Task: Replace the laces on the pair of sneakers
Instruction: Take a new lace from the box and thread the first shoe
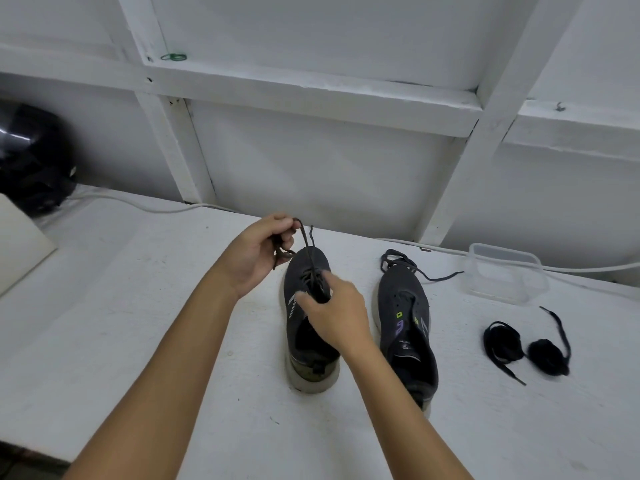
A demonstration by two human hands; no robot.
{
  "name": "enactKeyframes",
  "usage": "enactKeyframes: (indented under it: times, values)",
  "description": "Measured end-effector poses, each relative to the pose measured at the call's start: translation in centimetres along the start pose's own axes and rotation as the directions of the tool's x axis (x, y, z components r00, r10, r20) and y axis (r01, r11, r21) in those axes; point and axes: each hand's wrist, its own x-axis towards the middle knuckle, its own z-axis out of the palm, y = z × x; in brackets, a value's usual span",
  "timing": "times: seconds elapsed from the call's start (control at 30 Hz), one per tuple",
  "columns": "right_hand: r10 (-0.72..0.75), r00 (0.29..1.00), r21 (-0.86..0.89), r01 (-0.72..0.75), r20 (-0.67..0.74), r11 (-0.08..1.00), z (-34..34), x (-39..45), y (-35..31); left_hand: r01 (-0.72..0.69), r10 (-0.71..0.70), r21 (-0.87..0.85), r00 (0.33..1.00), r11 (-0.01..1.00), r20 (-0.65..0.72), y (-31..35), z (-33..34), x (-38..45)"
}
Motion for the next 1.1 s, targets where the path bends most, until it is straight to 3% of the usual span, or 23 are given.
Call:
enactKeyframes:
  times: [0.1,0.2,0.33,0.4,0.63,0.83,0.9,0.93,1.0,1.07,1.1]
  values:
    - [-0.119,0.992,0.039,0.118,0.045,0.992,-1.8,1.8,-1.9,-0.004,0.005,0.132,1.0,0.991,-0.005,0.1,0.0,0.8]
    - [-0.084,0.992,0.249,0.059,0.091,0.967,-3.9,3.4,-3.3,0.012,0.041,0.407,0.992,0.913,-0.122,-0.8,-0.6,1.9]
    - [-0.011,0.995,0.557,-0.049,0.104,0.829,-6.6,4.7,-3.8,0.207,0.096,0.788,0.943,0.58,-0.319,-3.9,-1.6,2.4]
    - [-0.003,0.999,0.597,-0.025,0.047,0.802,-7.8,5.4,-3.8,0.206,0.123,0.84,0.944,0.502,-0.306,-5.6,-1.3,2.6]
    - [-0.017,1.0,0.625,0.019,-0.01,0.78,-9.6,6.7,-4.5,0.32,0.035,0.871,0.933,0.373,-0.358,-7.4,1.5,3.0]
    - [0.009,1.0,0.645,0.01,-0.026,0.764,-9.2,7.4,-4.2,0.247,0.088,0.86,0.944,0.447,-0.317,-6.8,2.2,3.4]
    - [0.047,0.998,0.658,-0.01,-0.038,0.753,-9.2,7.7,-4.0,0.249,0.08,0.789,0.933,0.561,-0.35,-6.5,2.4,3.4]
    - [0.069,0.997,0.668,-0.023,-0.043,0.744,-9.1,7.8,-3.9,0.265,0.023,0.699,0.927,0.665,-0.373,-6.3,2.4,3.6]
    - [0.11,0.993,0.66,-0.05,-0.049,0.75,-9.0,8.1,-3.6,0.335,-0.193,0.362,0.907,0.87,-0.374,-5.4,2.4,3.8]
    - [0.139,0.989,0.612,-0.082,-0.046,0.786,-8.9,8.4,-3.3,0.35,-0.317,0.07,0.904,0.934,-0.287,-4.2,1.9,4.0]
    - [0.151,0.988,0.583,-0.098,-0.042,0.807,-8.9,8.5,-3.0,0.324,-0.3,0.058,0.919,0.944,-0.255,-3.5,1.5,4.1]
